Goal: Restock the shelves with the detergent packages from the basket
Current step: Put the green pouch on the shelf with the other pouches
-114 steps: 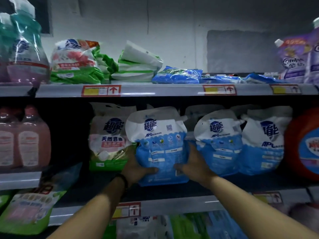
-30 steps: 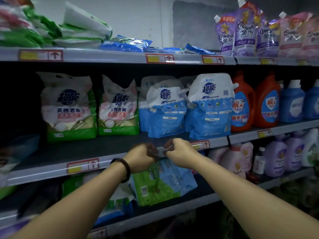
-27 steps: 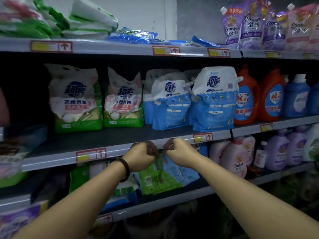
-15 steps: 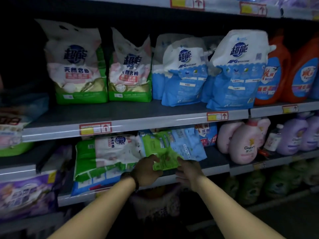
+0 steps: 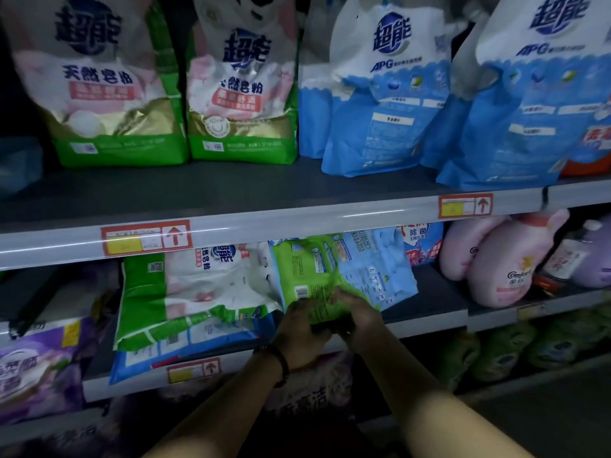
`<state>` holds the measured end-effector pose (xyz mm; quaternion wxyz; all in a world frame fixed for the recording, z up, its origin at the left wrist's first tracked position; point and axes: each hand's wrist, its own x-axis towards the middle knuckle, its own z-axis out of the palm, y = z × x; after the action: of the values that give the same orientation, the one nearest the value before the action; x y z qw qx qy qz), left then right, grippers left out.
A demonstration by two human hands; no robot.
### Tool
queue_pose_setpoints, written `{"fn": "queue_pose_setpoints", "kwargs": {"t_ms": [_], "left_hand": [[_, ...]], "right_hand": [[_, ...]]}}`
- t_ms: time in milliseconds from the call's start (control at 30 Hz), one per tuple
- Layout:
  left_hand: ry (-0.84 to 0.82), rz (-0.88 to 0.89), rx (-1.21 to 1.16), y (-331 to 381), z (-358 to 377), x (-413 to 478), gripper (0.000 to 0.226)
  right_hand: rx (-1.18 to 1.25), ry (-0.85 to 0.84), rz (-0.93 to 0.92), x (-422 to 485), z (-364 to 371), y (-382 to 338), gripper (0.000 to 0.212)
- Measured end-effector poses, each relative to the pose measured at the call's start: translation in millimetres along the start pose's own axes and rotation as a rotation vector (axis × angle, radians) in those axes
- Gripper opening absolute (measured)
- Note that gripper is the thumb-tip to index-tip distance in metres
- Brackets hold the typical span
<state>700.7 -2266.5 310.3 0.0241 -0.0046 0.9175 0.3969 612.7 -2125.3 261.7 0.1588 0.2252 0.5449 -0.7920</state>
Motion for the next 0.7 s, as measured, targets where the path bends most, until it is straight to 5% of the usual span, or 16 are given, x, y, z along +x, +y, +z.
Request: {"fn": "queue_pose_setpoints", "kwargs": {"t_ms": [133,267,333,433,567,700], "left_hand": [[0.022,-0.033,-0.235,-6,2,1,0.037],[0.079,-0.262,-0.730,-15,-11,-5,0.028],[0.076,-0.332,-0.830,-23,-12,-9,0.034],[0.260,-0.328,-0.850,-31,-12,-25,0.046],[0.531,-0.302,-0.542,-43,-20,-60,0.104],[0.410,-0.262,-0.443,-51,-55,-107,0.120]], "right_hand": [[0.157,0.025,-0.009,17,6,13,0.100],[0.127,0.074,-0.062,-6,9,6,0.085],[0.092,0.022,-0.155,-30,7,-3,0.056],[0.094,-0.075,-0.230,-73,0,-11,0.049],[0.141,-0.217,-0.176,-127,-9,-8,0.058],[0.139,-0.389,-0.069,-177,-17,5,0.047]]}}
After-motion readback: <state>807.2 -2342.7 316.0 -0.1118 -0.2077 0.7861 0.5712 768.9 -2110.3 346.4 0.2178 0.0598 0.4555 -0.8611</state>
